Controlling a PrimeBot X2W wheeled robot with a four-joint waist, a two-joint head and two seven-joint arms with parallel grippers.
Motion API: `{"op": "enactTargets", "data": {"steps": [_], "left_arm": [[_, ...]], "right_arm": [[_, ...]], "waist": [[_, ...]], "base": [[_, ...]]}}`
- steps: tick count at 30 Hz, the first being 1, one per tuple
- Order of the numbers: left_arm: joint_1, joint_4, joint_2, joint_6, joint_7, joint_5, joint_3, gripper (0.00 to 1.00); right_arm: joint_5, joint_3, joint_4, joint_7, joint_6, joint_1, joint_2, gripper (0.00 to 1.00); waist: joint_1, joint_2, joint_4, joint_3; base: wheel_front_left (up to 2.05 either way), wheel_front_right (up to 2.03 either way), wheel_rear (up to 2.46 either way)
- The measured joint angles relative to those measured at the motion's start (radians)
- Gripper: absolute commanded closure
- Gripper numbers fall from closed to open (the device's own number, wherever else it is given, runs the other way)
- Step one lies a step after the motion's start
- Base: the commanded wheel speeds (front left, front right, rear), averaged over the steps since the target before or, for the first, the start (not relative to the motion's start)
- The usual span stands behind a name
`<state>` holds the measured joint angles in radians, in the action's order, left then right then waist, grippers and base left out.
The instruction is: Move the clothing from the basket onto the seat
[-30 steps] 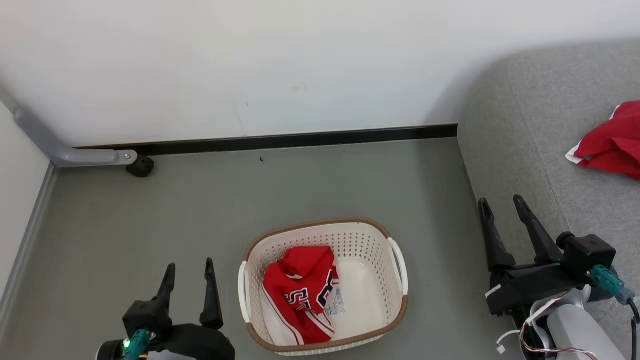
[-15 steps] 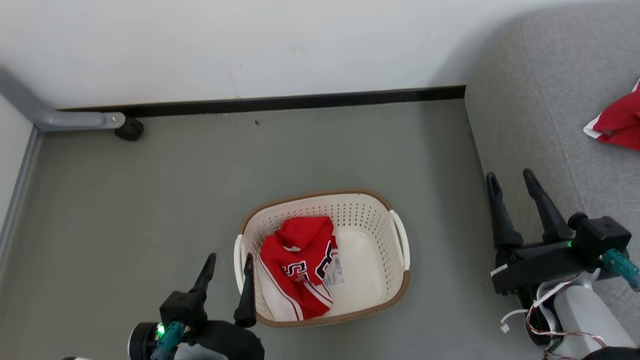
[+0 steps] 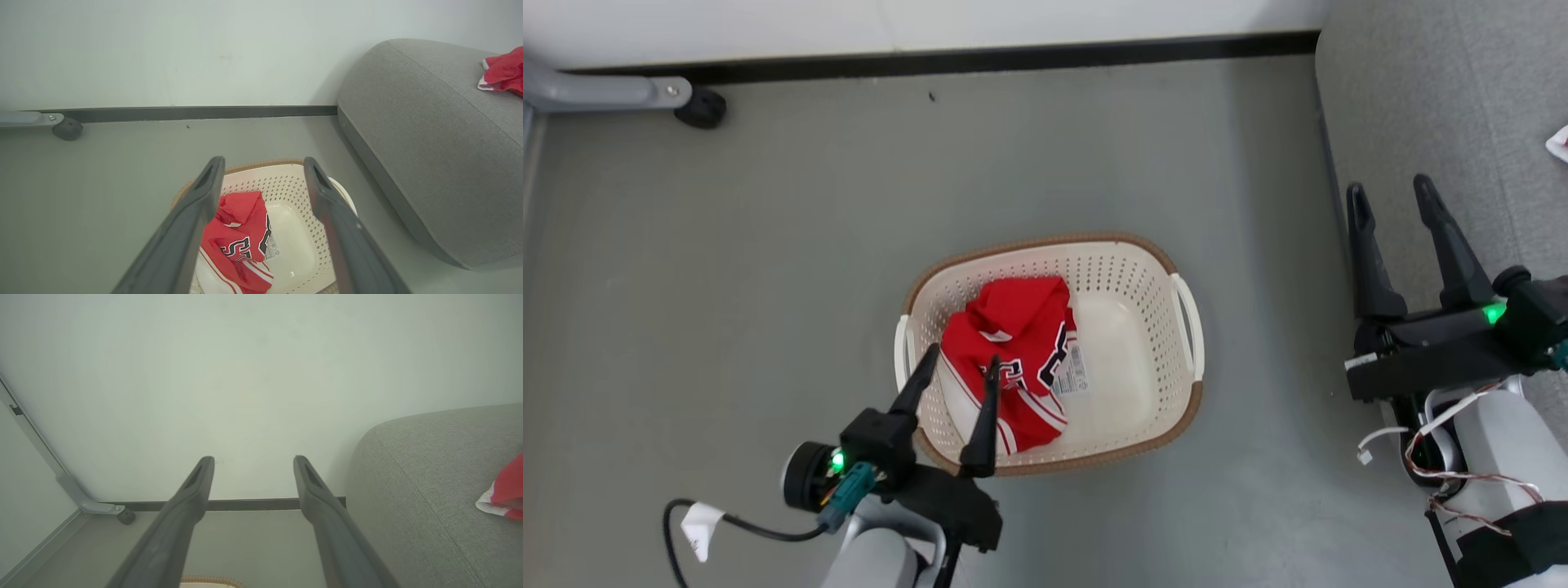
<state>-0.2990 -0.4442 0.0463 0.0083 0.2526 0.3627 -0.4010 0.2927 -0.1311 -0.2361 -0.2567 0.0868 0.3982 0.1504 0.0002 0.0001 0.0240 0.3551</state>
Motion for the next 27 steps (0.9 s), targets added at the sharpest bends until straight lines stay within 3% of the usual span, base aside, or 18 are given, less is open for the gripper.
{"op": "enactTargets", "data": {"steps": [13, 27], "left_arm": [[-0.165, -0.002, -0.002, 0.035, 0.000, 0.116, -0.149, 0.00], [-0.356, -0.073, -0.004, 0.065, 0.000, 0.195, -0.203, 0.00]], "right_arm": [[-0.059, -0.001, 0.074, 0.000, -0.017, 0.105, 0.028, 0.00], [-0.118, 0.002, 0.125, 0.000, -0.039, 0.165, 0.063, 0.00]], "waist": [[0.0000, 0.0000, -0.006, 0.176], [-0.0001, 0.0000, -0.014, 0.347]], "base": [[0.00, 0.00, 0.00], [0.00, 0.00, 0.00]]}}
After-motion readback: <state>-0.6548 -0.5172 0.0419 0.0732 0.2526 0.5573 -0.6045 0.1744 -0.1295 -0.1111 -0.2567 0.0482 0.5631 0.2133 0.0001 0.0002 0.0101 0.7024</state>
